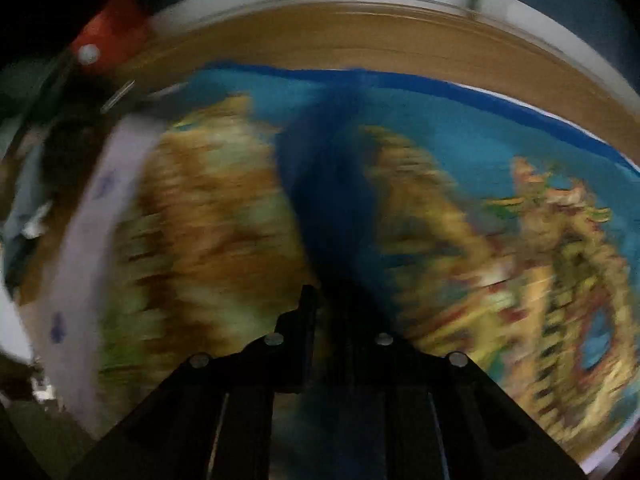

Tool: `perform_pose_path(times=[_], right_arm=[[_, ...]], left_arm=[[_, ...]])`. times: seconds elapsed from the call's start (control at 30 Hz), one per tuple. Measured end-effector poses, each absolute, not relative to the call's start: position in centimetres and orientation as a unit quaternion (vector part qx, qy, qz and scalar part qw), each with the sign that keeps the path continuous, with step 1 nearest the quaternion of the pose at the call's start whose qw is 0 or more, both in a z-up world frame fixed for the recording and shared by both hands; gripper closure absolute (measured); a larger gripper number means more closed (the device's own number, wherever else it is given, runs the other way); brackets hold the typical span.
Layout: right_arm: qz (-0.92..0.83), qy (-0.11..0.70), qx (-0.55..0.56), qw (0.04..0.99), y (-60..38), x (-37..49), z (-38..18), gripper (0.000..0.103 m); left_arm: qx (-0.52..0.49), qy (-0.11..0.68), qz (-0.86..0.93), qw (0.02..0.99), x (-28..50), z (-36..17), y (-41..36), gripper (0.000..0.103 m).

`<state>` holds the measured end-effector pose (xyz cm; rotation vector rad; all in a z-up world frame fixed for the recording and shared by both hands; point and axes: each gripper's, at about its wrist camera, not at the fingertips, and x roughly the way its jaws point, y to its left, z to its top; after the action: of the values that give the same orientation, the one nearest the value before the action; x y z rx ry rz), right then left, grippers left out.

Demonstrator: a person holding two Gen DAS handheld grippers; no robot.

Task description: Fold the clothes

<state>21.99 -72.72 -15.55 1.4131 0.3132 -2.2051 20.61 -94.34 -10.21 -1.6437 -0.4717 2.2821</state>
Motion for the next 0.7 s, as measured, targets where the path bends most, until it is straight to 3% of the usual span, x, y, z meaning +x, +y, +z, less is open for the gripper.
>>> perform_pose_path(times=[0.1, 0.3, 0.37, 0.4, 0.43, 0.57, 0.7], right_arm=[[-0.811, 0.106, 0.529, 0.225, -68.9, 18.8, -15.2, 0.091], [-0.805, 0.142, 0.497, 0.292, -66.1, 15.9, -12.2, 0.090], [-0.798, 0.158, 0.477, 0.334, -66.9, 15.4, -11.4, 0.071], [-0.797, 0.166, 0.462, 0.353, -67.5, 15.5, -11.1, 0.052], [-0.796, 0.173, 0.446, 0.371, -68.2, 15.7, -10.9, 0.044], [-0.779, 0.216, 0.399, 0.434, -72.4, 16.1, -10.8, 0.043], [-0.777, 0.277, 0.363, 0.434, -76.8, 15.4, -12.6, 0.043]], left_arm=[[-0.571, -0.172, 0.794, 0.117, 21.6, -11.2, -93.4, 0.085], [-0.564, -0.210, 0.797, 0.048, 22.1, -13.1, -90.6, 0.085], [-0.560, -0.225, 0.797, 0.022, 22.4, -13.5, -89.9, 0.085], [-0.556, -0.236, 0.797, 0.011, 22.6, -13.6, -89.7, 0.085], [-0.553, -0.246, 0.796, 0.000, 22.9, -13.7, -89.4, 0.085], [-0.546, -0.260, 0.796, -0.021, 23.6, -13.8, -88.5, 0.085], [-0.544, -0.259, 0.797, -0.032, 23.9, -14.1, -87.7, 0.085]])
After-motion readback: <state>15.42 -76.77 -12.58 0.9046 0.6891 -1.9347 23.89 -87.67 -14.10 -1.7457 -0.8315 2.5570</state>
